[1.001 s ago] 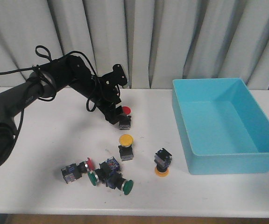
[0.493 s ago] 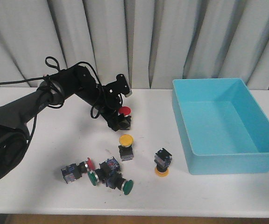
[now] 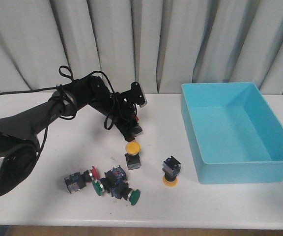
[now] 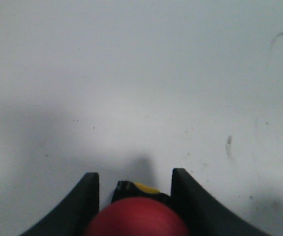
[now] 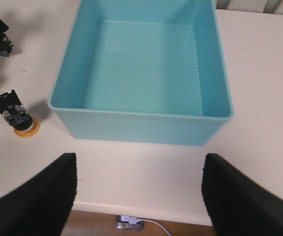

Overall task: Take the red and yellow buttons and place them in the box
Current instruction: 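Close the left gripper on the red button and lift it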

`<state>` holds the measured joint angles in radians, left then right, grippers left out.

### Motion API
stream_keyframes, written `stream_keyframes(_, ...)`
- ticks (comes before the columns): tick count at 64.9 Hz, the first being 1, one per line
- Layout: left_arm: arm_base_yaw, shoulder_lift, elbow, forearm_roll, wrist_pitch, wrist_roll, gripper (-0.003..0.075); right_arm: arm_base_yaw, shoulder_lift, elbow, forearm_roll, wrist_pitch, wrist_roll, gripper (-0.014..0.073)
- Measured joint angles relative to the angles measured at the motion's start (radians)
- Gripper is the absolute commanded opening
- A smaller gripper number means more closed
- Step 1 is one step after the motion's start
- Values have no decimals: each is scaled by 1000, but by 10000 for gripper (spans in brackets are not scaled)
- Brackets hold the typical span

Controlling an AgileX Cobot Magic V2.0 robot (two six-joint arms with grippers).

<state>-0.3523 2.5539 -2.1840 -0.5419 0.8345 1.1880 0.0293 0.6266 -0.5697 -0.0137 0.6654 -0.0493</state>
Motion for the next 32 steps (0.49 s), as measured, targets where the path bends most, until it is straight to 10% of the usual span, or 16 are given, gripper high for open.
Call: stream_keyframes(32,0,-69,0,61,46,-30,241,0,0,0,0,1,0,527)
